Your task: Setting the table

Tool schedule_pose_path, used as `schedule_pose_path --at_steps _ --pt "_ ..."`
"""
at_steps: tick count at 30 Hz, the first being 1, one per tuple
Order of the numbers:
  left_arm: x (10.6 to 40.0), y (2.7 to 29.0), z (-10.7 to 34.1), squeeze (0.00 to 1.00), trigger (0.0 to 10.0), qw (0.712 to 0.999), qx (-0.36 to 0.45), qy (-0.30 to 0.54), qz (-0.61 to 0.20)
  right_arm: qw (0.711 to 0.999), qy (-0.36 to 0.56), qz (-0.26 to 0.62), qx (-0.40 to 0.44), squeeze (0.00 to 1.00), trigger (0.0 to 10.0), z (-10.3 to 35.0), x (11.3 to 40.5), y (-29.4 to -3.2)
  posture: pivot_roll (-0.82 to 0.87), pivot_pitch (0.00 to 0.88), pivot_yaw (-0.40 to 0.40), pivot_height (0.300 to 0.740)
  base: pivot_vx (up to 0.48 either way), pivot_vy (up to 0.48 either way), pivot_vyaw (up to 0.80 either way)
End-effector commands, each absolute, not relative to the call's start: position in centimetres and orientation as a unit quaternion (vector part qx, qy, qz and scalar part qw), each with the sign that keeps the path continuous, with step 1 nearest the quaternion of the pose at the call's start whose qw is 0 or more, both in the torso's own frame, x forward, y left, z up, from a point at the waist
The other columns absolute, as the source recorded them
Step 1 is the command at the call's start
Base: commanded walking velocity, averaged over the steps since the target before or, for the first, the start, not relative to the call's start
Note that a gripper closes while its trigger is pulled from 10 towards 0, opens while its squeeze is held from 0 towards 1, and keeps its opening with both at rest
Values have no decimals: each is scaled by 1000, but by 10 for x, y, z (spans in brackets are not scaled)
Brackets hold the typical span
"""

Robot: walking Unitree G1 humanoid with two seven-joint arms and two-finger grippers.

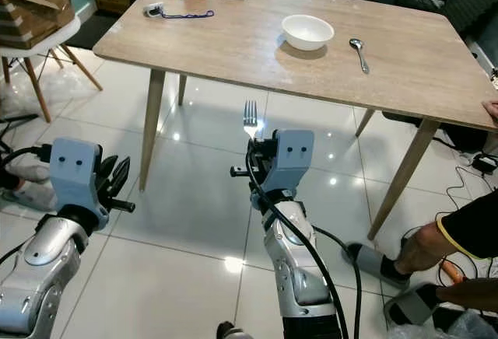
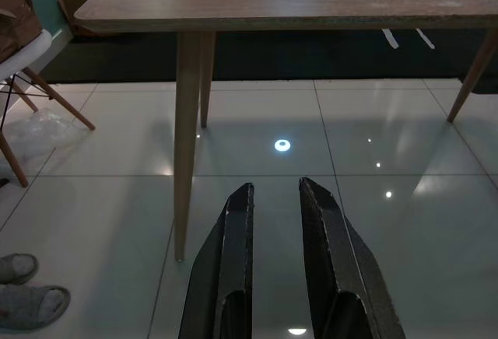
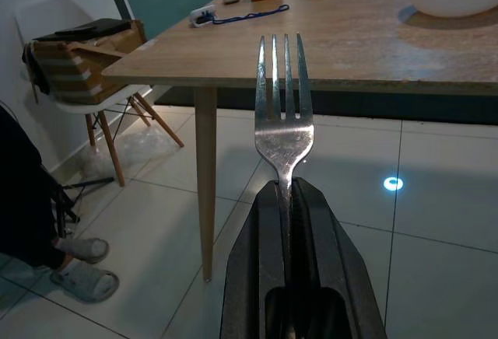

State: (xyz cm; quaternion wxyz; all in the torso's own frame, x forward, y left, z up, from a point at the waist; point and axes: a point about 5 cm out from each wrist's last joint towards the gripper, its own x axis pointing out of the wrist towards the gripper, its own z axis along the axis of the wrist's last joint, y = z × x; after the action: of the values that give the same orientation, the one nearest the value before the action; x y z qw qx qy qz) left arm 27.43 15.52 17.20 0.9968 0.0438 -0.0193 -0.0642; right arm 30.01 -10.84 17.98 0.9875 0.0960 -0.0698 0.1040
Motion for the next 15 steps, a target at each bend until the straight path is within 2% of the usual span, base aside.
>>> schedule_pose_path --at_steps 1,15 --pt "274 156 166 0 10000 997 46 -5 -60 988 -71 99 92 0 10000 179 300 -111 10 86 16 740 0 0 0" --pt "273 158 166 0 10000 997 49 -4 -59 988 -69 98 94 0 10000 179 300 -110 16 89 17 740 0 0 0"
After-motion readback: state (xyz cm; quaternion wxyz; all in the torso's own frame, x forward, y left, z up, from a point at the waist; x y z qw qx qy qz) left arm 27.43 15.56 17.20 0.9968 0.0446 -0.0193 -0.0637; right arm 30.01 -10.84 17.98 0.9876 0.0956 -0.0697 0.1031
